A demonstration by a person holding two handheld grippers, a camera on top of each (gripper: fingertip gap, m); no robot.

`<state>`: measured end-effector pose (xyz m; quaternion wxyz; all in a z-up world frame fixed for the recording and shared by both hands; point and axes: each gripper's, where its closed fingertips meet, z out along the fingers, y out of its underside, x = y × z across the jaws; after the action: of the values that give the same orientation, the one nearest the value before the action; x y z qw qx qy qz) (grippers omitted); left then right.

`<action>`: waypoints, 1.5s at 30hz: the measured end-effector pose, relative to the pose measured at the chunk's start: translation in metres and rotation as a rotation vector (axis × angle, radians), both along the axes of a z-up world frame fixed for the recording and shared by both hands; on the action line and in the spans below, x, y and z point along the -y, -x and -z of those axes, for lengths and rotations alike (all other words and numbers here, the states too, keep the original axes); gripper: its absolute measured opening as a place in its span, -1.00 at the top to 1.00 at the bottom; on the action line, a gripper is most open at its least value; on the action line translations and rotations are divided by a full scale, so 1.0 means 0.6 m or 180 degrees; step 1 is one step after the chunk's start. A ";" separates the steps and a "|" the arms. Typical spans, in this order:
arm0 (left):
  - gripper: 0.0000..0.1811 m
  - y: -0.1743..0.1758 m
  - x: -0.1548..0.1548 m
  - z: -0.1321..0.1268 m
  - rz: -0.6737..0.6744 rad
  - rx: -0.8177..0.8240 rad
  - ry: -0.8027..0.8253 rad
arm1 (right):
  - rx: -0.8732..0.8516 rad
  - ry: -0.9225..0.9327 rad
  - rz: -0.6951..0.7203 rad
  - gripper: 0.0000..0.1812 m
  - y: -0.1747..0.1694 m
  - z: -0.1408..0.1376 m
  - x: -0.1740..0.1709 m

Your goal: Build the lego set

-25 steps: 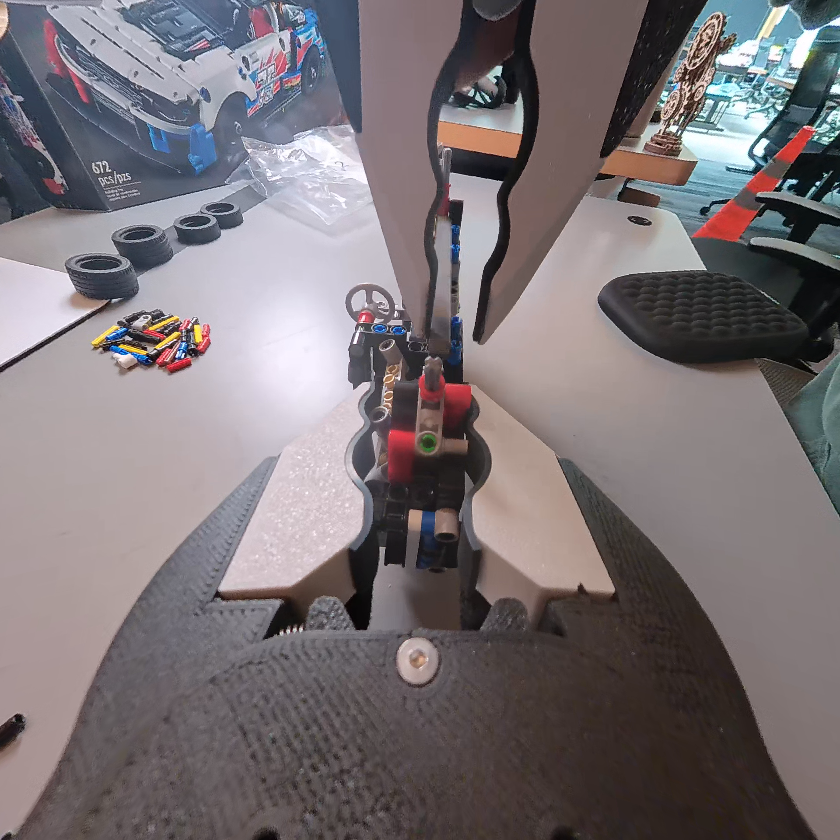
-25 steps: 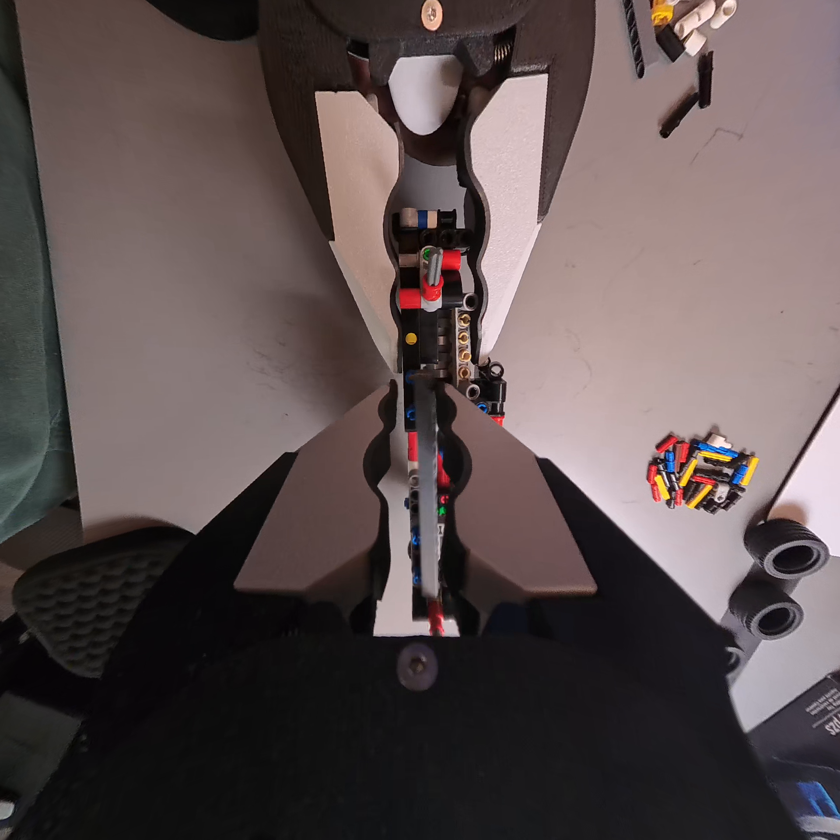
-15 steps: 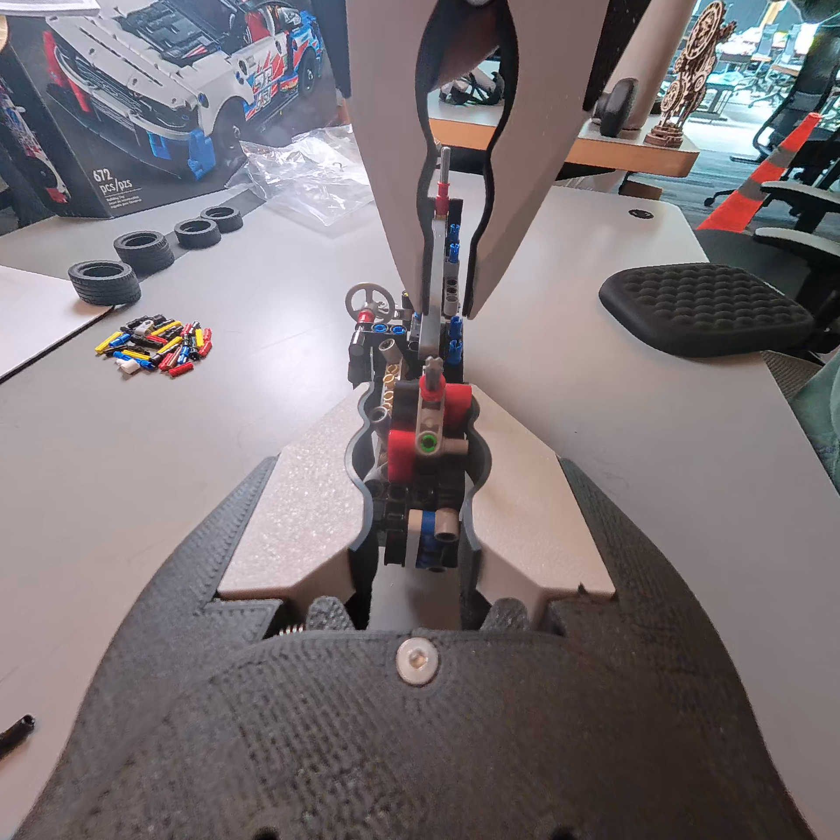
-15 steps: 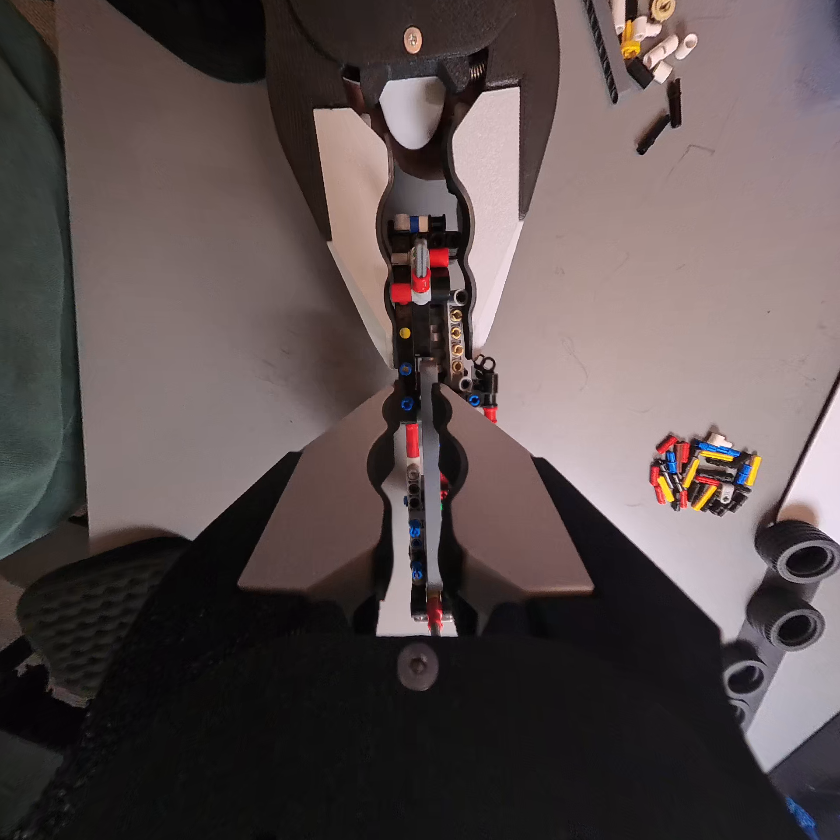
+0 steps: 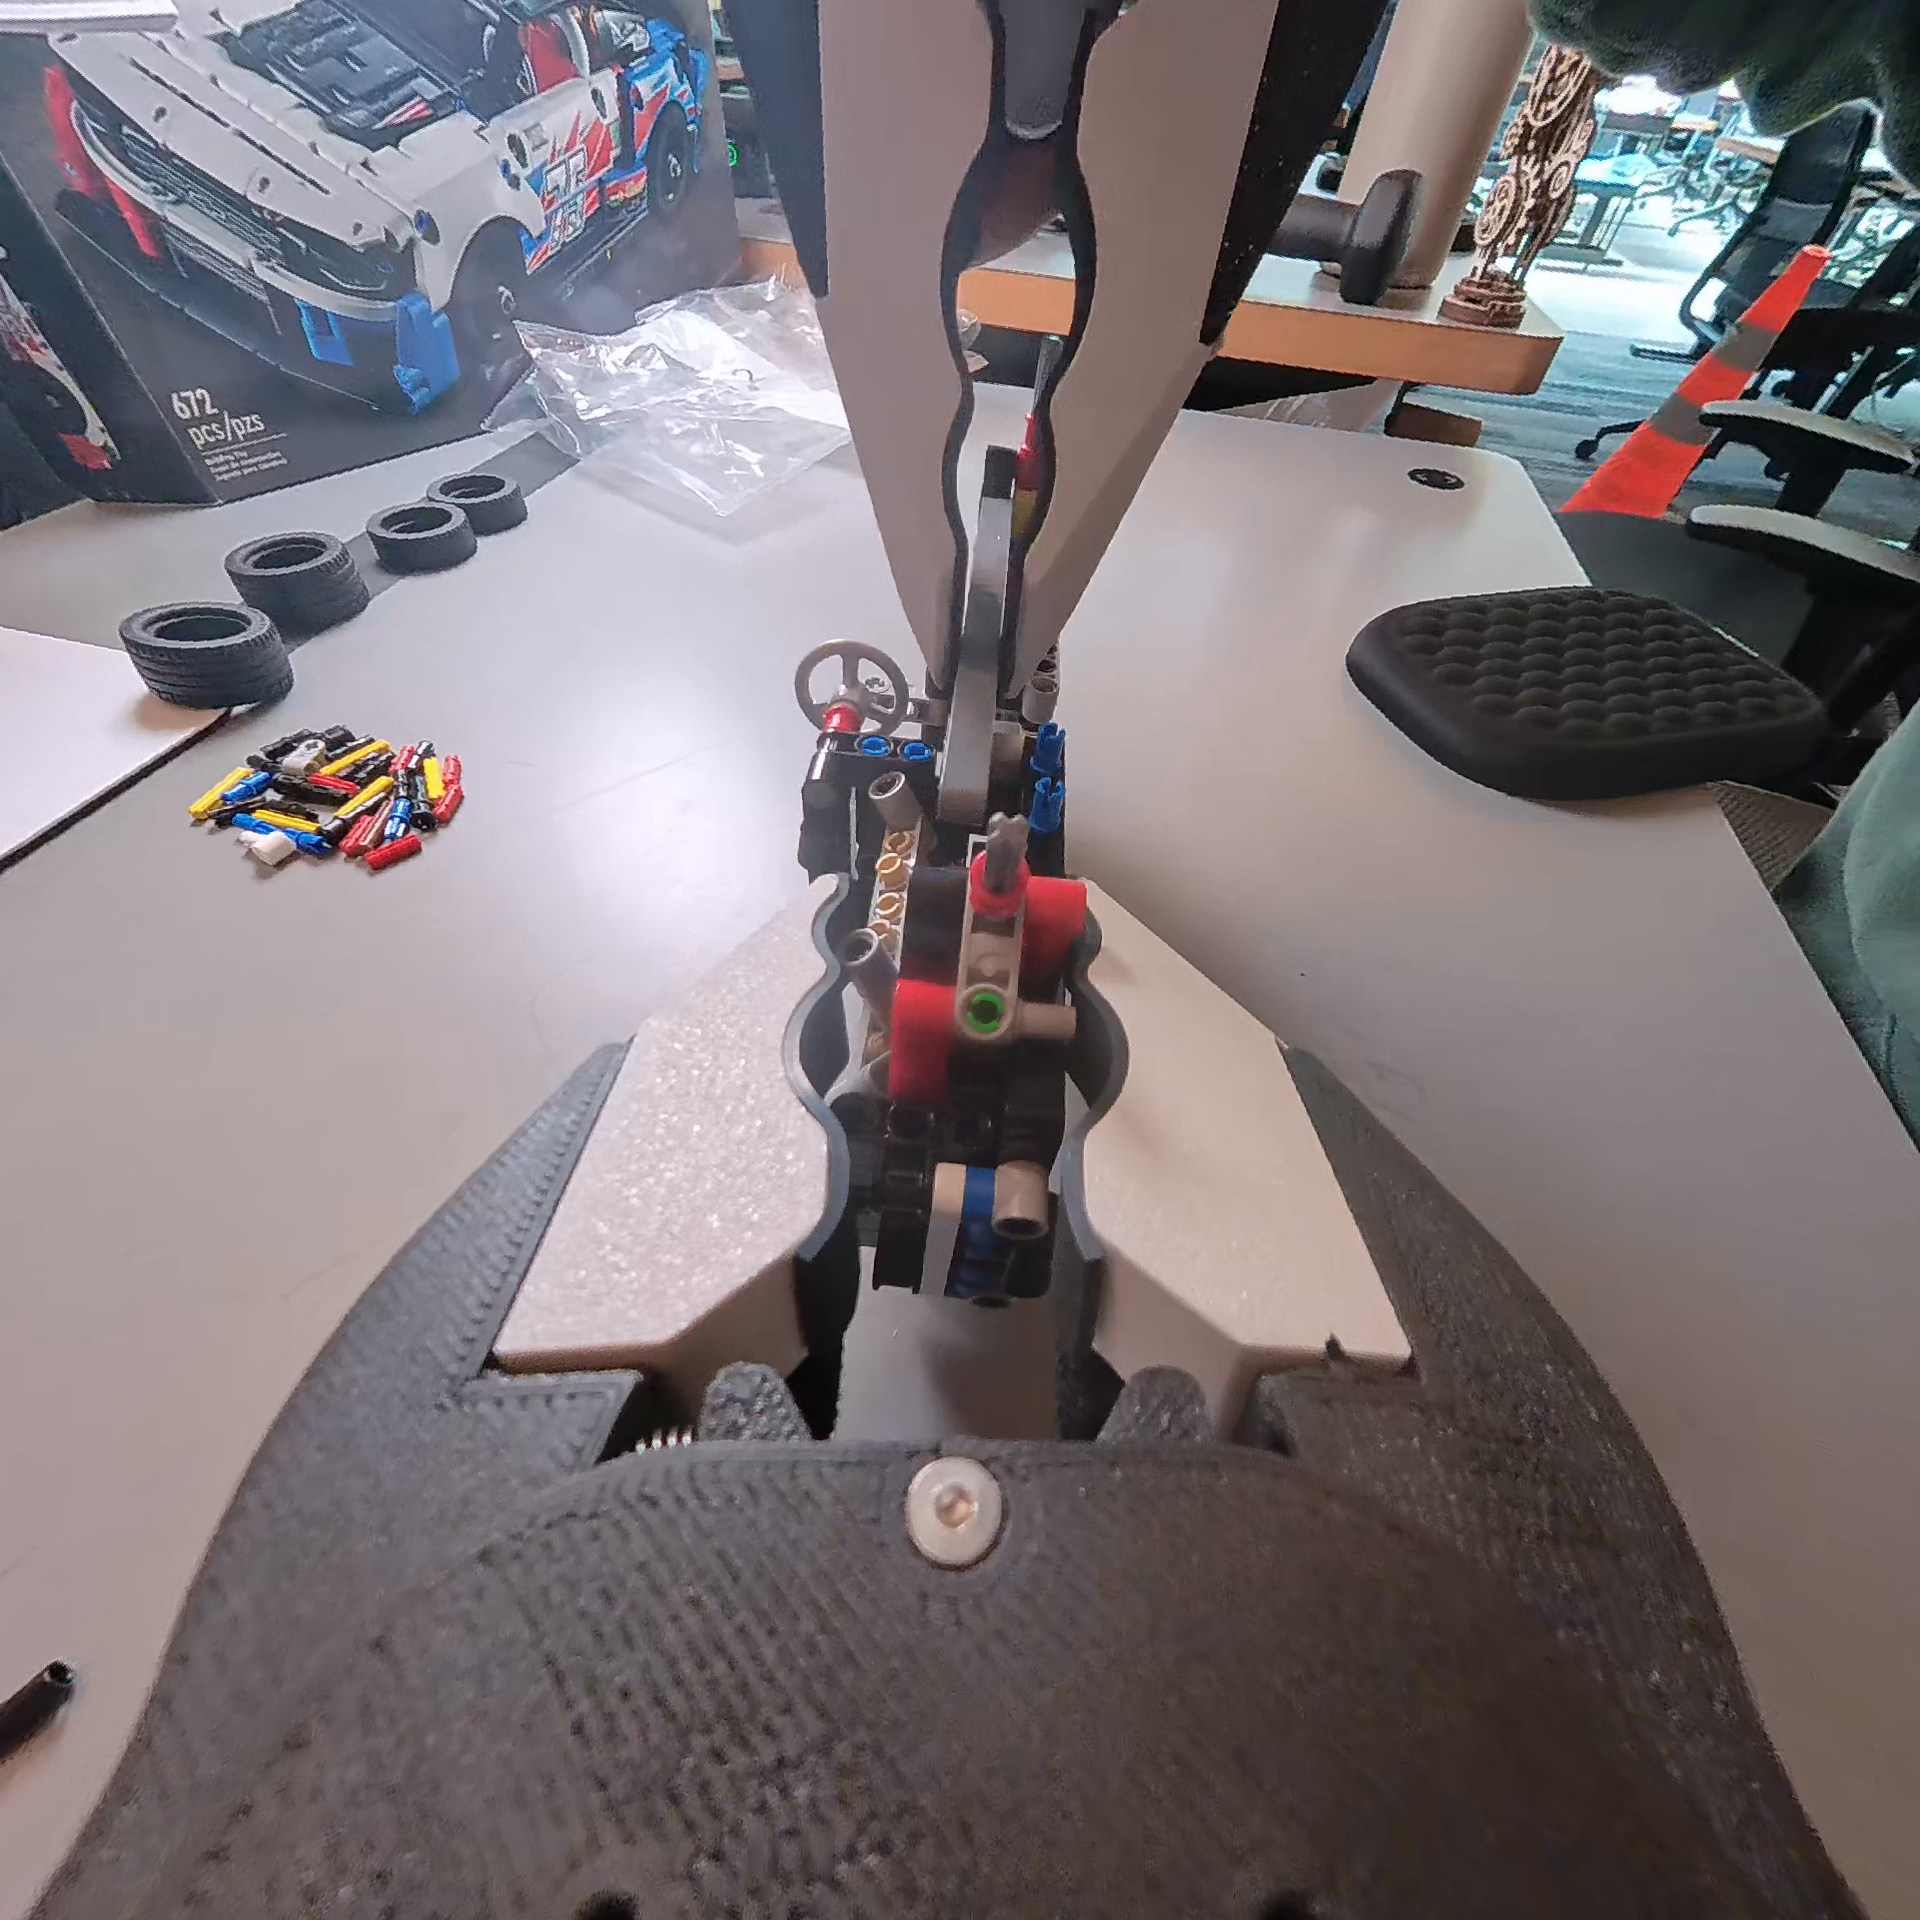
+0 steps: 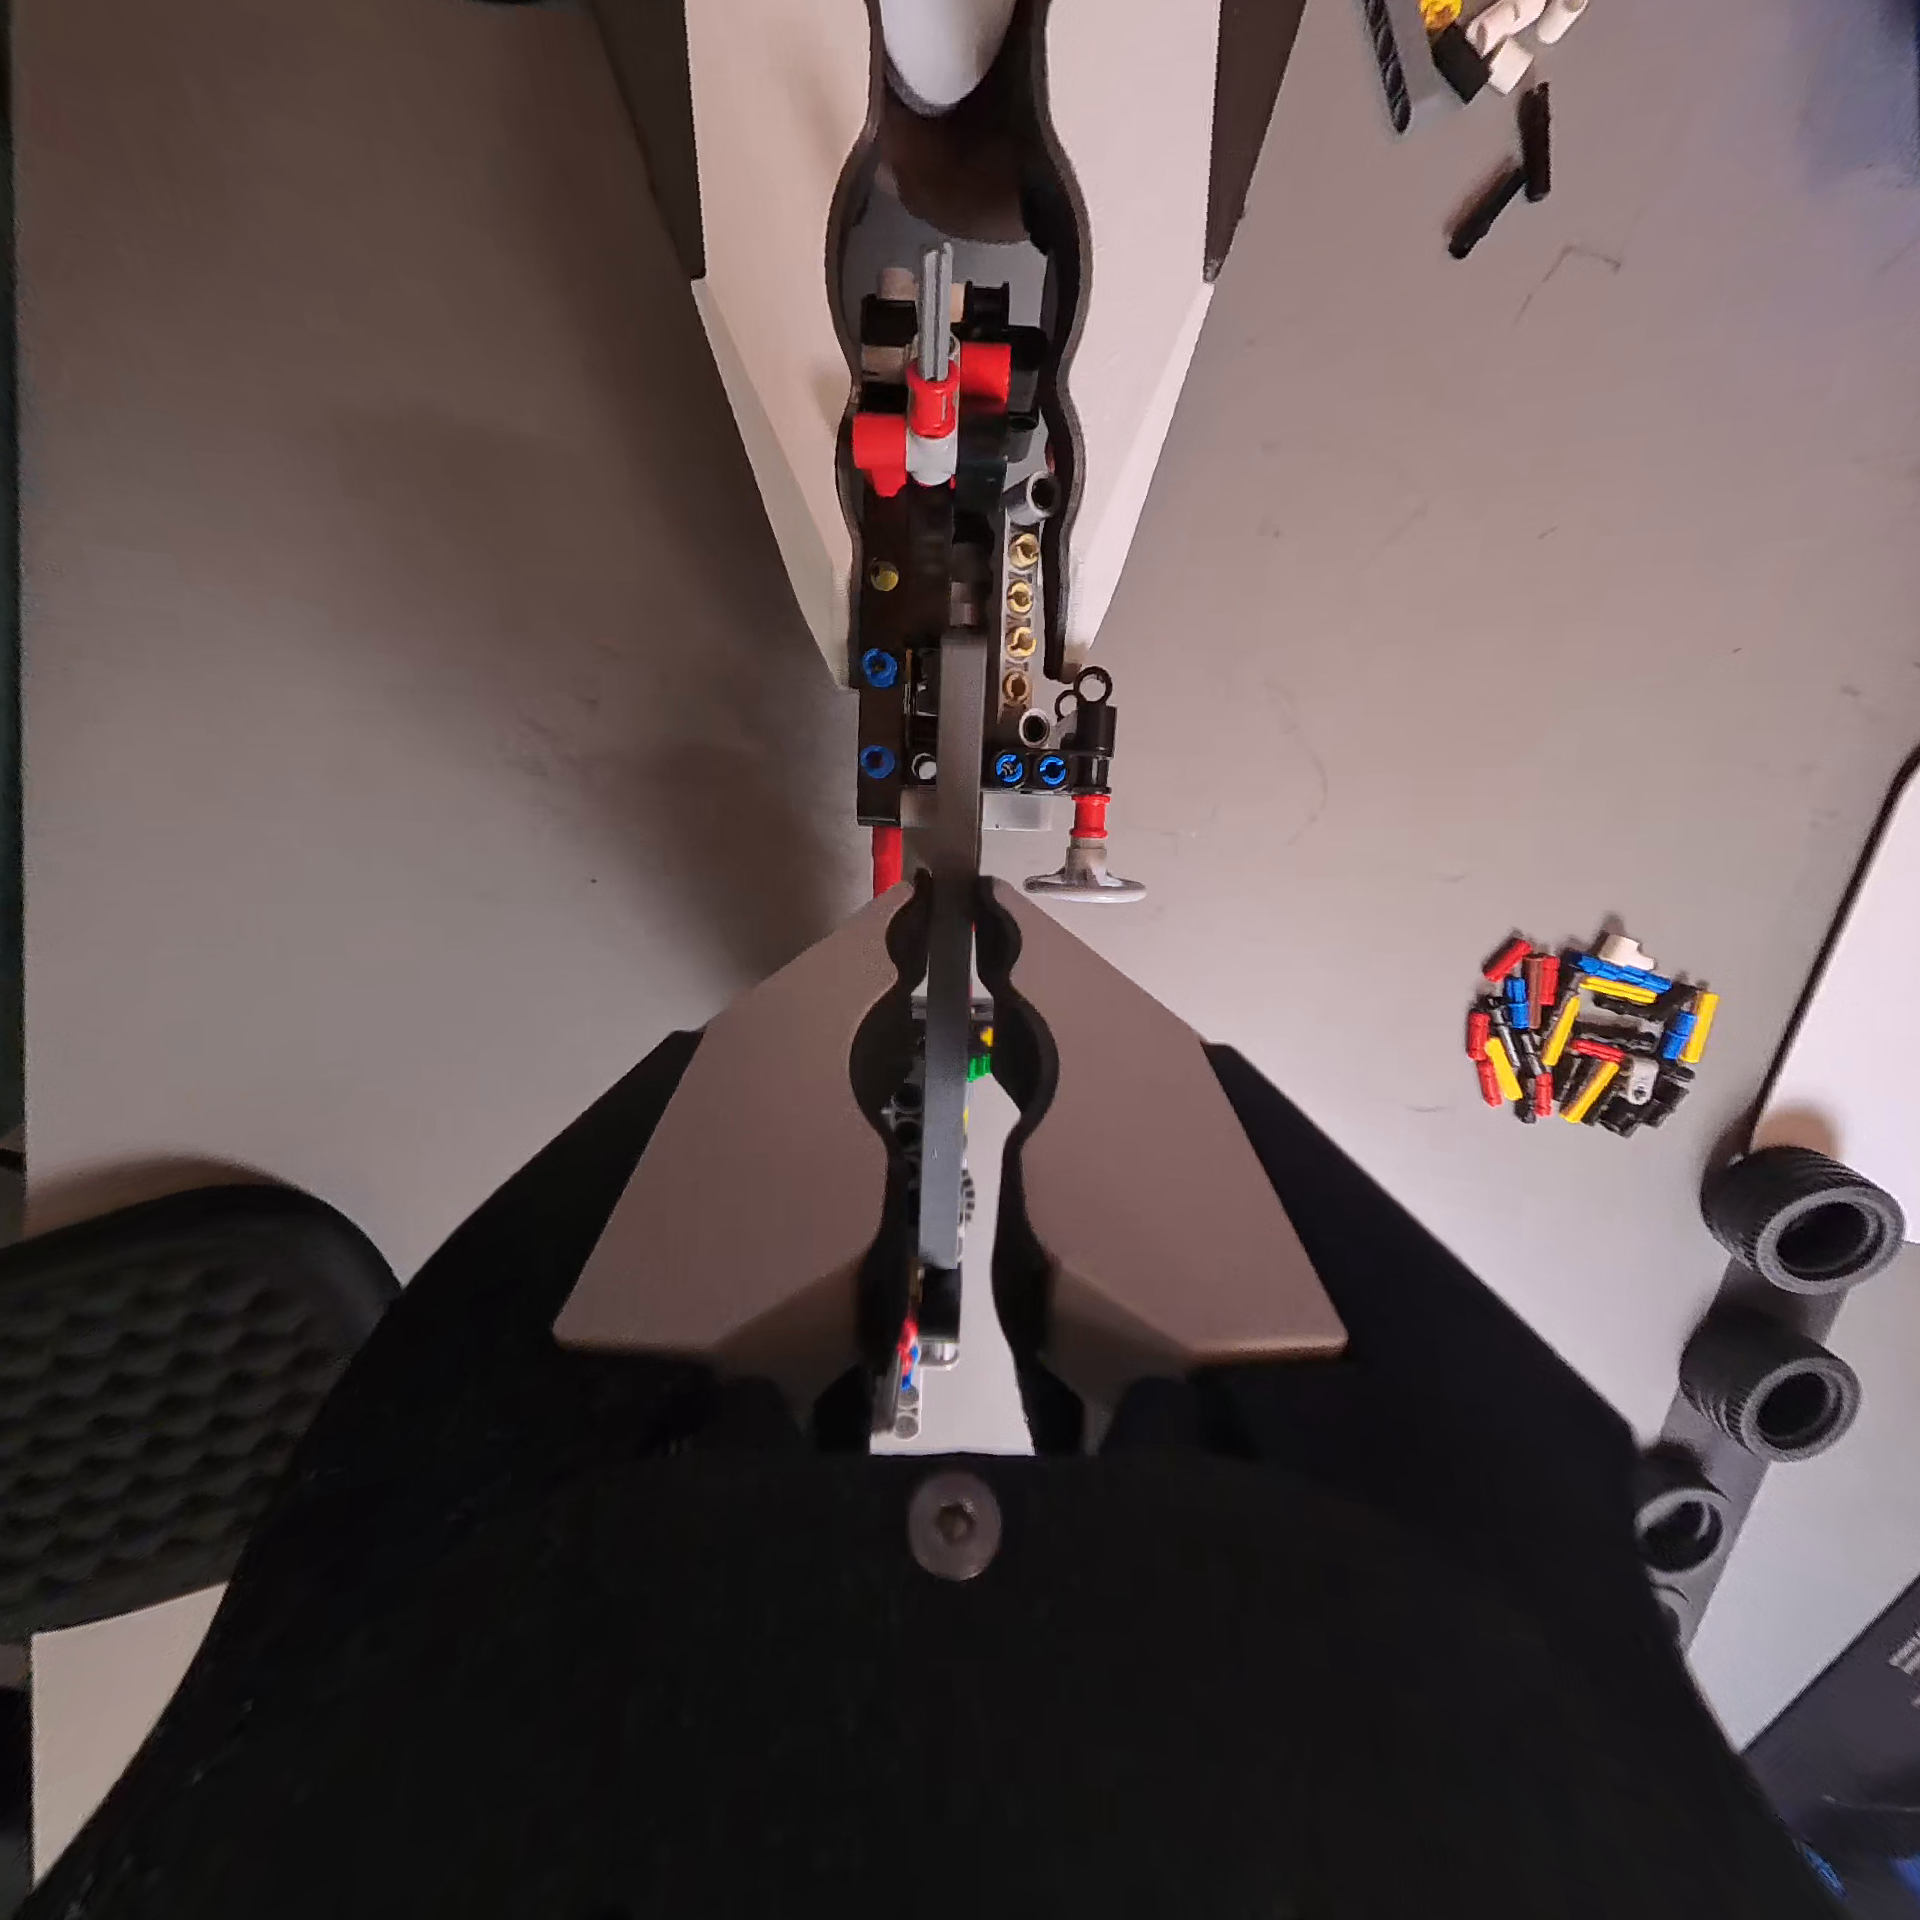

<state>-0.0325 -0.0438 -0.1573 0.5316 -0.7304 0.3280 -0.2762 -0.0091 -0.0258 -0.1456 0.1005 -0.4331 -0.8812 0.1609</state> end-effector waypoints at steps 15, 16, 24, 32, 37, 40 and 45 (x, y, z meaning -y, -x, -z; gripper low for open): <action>0.59 0.013 -0.013 0.000 -0.0155 0.0269 0.0224 | -0.1276 -0.1837 -0.0209 0.95 0.008 -0.022 -0.015; 0.60 0.013 -0.013 0.000 -0.0164 0.0279 0.0236 | -0.1343 -0.2000 -0.0231 0.95 0.008 -0.022 -0.016; 0.59 0.015 -0.015 0.001 -0.0232 0.0317 0.0293 | -0.1500 -0.2963 -0.0126 0.94 0.008 -0.019 -0.022; 0.59 0.018 -0.017 0.001 -0.0308 0.0306 0.0293 | -0.1466 -0.3239 0.0282 0.95 0.013 -0.036 -0.028; 0.60 0.019 -0.018 0.002 -0.0384 0.0293 0.0293 | -0.1204 -0.3546 0.0441 0.95 0.009 -0.036 -0.037; 0.59 0.019 -0.018 0.002 -0.0406 0.0273 0.0285 | -0.1238 -0.3687 0.0473 0.95 0.017 -0.053 -0.040; 0.60 0.020 -0.018 0.002 -0.0442 0.0247 0.0282 | -0.1341 -0.3639 0.0548 0.95 0.026 -0.080 -0.033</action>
<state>-0.0444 -0.0333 -0.1583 0.5290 -0.7629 0.2433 -0.2810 -0.0247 -0.0062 -0.0976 0.5014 -0.3391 -0.7510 -0.2637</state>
